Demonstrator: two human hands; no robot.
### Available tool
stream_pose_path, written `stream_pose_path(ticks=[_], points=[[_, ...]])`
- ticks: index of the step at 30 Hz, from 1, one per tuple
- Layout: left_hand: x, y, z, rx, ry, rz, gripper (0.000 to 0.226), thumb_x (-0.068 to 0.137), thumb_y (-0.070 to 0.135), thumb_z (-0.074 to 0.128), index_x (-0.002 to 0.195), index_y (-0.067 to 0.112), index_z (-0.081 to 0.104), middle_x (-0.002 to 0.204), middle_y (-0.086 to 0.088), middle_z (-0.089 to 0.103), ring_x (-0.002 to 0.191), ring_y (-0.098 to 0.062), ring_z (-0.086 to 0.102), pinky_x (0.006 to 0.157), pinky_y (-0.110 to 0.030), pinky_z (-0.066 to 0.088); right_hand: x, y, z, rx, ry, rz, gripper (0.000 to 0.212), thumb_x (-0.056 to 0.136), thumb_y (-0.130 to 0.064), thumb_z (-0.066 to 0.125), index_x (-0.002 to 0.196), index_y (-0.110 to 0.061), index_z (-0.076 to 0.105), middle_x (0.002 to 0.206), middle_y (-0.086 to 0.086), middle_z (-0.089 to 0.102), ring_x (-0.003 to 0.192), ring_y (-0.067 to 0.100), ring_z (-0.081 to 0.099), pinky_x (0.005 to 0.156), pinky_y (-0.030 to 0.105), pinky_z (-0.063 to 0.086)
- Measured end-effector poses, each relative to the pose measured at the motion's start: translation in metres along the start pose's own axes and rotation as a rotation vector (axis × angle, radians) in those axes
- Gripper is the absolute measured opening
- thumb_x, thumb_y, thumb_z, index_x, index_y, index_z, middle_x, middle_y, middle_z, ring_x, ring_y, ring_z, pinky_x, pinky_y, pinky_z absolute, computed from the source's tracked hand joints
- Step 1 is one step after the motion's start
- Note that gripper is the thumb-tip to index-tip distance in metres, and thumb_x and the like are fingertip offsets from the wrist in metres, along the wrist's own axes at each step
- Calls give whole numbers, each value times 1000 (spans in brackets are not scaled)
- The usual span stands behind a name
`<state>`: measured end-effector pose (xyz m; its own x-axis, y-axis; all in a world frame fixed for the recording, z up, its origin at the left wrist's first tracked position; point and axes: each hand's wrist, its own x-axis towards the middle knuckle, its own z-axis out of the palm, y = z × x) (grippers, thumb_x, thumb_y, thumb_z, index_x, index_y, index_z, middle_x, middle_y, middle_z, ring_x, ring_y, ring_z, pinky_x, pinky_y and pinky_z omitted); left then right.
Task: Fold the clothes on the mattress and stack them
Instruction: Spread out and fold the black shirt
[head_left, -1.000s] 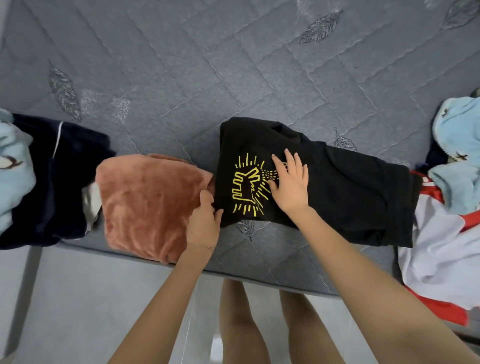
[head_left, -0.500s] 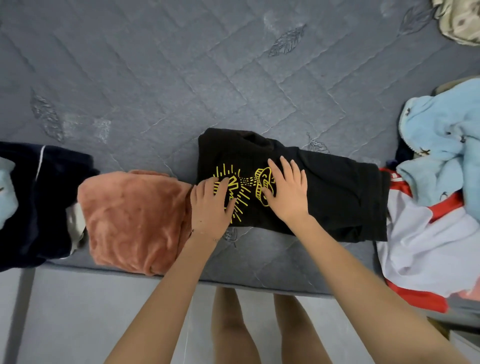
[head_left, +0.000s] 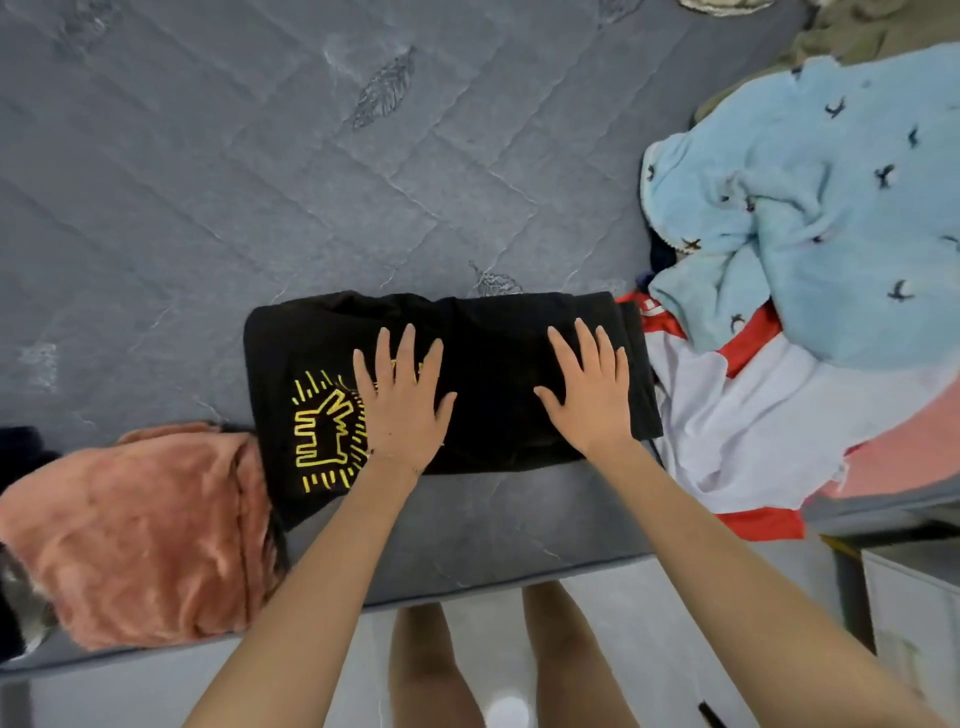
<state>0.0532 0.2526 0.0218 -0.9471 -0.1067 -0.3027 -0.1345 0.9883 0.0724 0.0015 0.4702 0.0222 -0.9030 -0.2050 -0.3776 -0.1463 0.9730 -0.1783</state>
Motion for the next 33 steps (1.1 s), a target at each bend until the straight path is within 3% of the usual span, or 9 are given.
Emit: stream_pose_path(ticks=[8,12,18,23,27,31,33], points=[[25,69,19,7,-29,115,72,93,49,48,154,24,18,160,-14,15,147,-38,9,117,-58,2,11,63,1,67,-25,131,79,95,-43,56,157,-26,10,164,12,2,151,33,0,121,44,4],[36,90,32,-16,-62,123,76,93,52,45,155,28,7,162,-13,6,148,-37,3,116,-57,-1,26,80,6,247,-15,135,83,91,-36,64,157,-23,15,164,13,2,150,33,5,121,42,9],[45,103,54,-79,-178,95,77,95,56,40,154,33,-3,163,-9,-7,149,-33,-5,117,-57,0,44,90,15,572,20,246,102,84,-31,76,157,-13,7,162,11,17,149,26,19,120,36,17],[44,99,65,-154,-257,17,80,95,53,44,153,33,-8,162,-6,-14,149,-30,-6,118,-55,2,59,92,20,562,12,393,102,77,-44,80,151,-9,18,154,13,28,142,28,30,116,38,27],[41,102,67,-184,-239,19,78,95,49,49,155,31,2,162,-8,-11,149,-30,-2,118,-54,2,66,97,23,631,-114,519,102,72,-52,81,147,-10,26,149,11,39,137,31,41,111,41,37],[36,112,61,-318,-134,26,66,94,38,56,152,25,27,159,-13,11,145,-31,14,119,-52,11,57,99,28,632,-155,451,91,74,-49,80,143,-15,30,145,9,43,134,29,43,106,40,40],[35,117,57,-396,-109,32,59,95,35,57,148,23,35,155,-13,20,142,-30,21,118,-50,18,54,101,26,696,-144,419,82,77,-42,80,139,-17,33,141,7,46,130,26,46,98,32,41]])
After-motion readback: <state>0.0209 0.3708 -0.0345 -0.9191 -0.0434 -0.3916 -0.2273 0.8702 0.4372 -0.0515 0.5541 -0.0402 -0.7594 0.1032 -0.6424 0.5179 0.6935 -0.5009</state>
